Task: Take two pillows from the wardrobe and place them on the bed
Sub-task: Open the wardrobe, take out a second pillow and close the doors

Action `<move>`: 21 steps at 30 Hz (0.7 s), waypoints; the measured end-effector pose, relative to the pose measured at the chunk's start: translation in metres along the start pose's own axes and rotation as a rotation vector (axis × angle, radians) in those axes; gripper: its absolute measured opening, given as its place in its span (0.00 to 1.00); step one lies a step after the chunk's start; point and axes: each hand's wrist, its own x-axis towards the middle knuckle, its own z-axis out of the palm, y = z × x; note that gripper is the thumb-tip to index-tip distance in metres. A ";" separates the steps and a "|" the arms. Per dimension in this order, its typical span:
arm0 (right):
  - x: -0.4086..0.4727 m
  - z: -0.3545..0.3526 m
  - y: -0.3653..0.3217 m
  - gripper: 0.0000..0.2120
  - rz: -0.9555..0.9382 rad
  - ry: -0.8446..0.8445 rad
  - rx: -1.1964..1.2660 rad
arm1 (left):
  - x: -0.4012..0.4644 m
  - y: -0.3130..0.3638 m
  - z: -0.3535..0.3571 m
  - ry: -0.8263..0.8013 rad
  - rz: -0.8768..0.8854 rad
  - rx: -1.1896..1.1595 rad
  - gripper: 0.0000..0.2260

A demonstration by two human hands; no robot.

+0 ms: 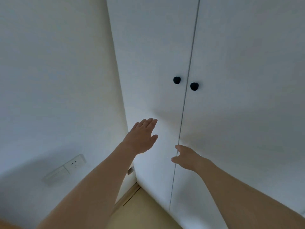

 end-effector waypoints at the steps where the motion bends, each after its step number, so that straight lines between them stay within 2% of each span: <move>1: 0.004 -0.010 0.000 0.31 0.012 0.024 0.038 | 0.019 0.005 -0.012 0.037 0.054 -0.008 0.28; 6: 0.021 -0.057 -0.005 0.26 0.074 0.101 0.110 | 0.090 0.032 -0.066 0.236 0.218 -0.058 0.28; 12: 0.038 -0.082 -0.012 0.17 0.116 0.141 0.166 | 0.120 0.046 -0.090 0.569 0.200 -0.064 0.18; 17: 0.047 -0.085 -0.016 0.16 0.163 0.113 0.168 | 0.125 0.056 -0.095 0.570 0.467 -0.097 0.07; 21: 0.049 -0.085 -0.017 0.13 0.188 0.096 0.172 | 0.126 0.061 -0.094 0.600 0.423 -0.160 0.03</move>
